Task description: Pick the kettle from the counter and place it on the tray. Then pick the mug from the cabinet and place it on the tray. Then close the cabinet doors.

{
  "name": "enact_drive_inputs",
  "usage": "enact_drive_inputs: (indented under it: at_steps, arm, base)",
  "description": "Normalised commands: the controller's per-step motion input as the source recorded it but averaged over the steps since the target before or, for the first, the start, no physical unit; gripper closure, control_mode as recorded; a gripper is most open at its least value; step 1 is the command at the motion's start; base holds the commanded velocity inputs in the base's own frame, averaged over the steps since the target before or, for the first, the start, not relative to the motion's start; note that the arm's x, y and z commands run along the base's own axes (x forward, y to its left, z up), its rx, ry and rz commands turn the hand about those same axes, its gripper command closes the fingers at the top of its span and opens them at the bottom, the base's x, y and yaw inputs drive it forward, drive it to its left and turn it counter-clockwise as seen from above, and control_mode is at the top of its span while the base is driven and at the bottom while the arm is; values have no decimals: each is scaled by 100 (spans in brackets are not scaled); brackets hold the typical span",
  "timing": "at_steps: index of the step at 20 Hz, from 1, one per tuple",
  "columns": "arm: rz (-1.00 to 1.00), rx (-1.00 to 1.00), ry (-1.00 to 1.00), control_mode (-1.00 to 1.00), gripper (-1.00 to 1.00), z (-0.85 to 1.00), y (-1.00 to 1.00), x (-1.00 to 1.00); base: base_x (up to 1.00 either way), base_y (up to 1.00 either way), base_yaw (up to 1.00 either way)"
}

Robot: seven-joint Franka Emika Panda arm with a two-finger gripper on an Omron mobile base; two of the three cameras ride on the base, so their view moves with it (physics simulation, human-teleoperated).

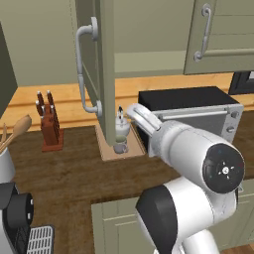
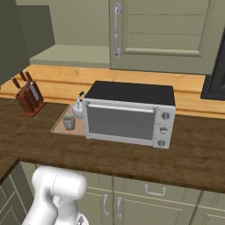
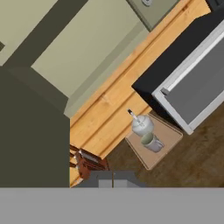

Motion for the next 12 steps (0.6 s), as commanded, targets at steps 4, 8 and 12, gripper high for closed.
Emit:
enact_drive_inputs:
  at_steps: [4, 8, 12]
  arm:
    - [0, 0, -10, -100, 100, -14, 34, -26]
    - [0, 0, -11, -100, 100, -19, 47, -28]
    - [0, 0, -6, -100, 100, -30, 55, -10]
  base:
    - [0, 0, 0]
    - [0, 0, 0]
    - [0, 0, 0]
